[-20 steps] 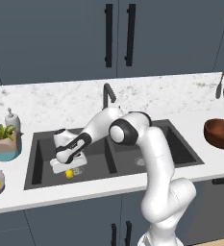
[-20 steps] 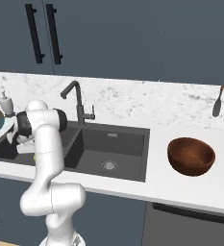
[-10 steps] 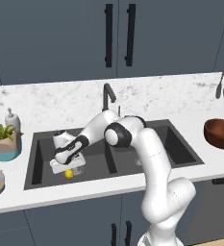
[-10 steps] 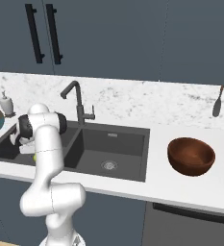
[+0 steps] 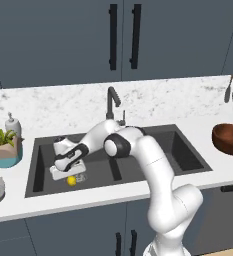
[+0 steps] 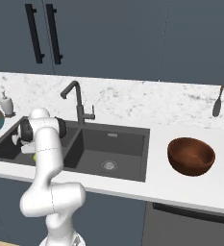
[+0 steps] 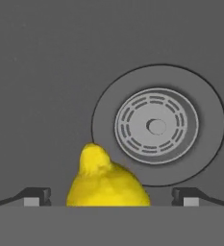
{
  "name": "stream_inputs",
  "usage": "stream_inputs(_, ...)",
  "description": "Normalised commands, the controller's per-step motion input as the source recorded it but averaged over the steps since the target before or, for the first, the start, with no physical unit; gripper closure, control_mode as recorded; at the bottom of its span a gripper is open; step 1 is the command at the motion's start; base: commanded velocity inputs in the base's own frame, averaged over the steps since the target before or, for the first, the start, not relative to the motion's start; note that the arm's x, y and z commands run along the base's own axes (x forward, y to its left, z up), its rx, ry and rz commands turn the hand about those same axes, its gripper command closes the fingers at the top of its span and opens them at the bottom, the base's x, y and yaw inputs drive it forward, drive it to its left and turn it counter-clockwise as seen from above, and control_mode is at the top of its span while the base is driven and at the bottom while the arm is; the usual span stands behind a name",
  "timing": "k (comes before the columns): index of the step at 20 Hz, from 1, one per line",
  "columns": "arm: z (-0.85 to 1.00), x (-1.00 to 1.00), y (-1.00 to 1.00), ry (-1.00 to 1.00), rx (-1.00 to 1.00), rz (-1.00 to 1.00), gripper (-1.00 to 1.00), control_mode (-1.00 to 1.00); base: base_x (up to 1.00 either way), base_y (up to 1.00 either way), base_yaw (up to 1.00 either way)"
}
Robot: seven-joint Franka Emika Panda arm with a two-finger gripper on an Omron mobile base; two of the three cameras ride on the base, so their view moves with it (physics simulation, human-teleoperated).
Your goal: Pick the lemon from the sink and place it in the bowl. Then pick the bowl and place it in the microwave. Then close the microwave door and press the start button.
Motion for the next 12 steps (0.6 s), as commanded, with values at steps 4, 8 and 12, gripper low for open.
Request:
stream_inputs(4, -0.22, 0.08, 0.09, 0.0, 0.0, 0.0, -1.0, -1.0, 0.0, 0.0, 0.0)
stream_inputs(8, -0.24, -0.28, 0.0, 0.0, 0.0, 0.0, -1.0, -1.0, 0.0, 0.0, 0.0)
stream_inputs(12, -0.22, -0.32, -0.01, 0.0, 0.01, 0.0, -1.0, -1.0, 0.0, 0.0, 0.0)
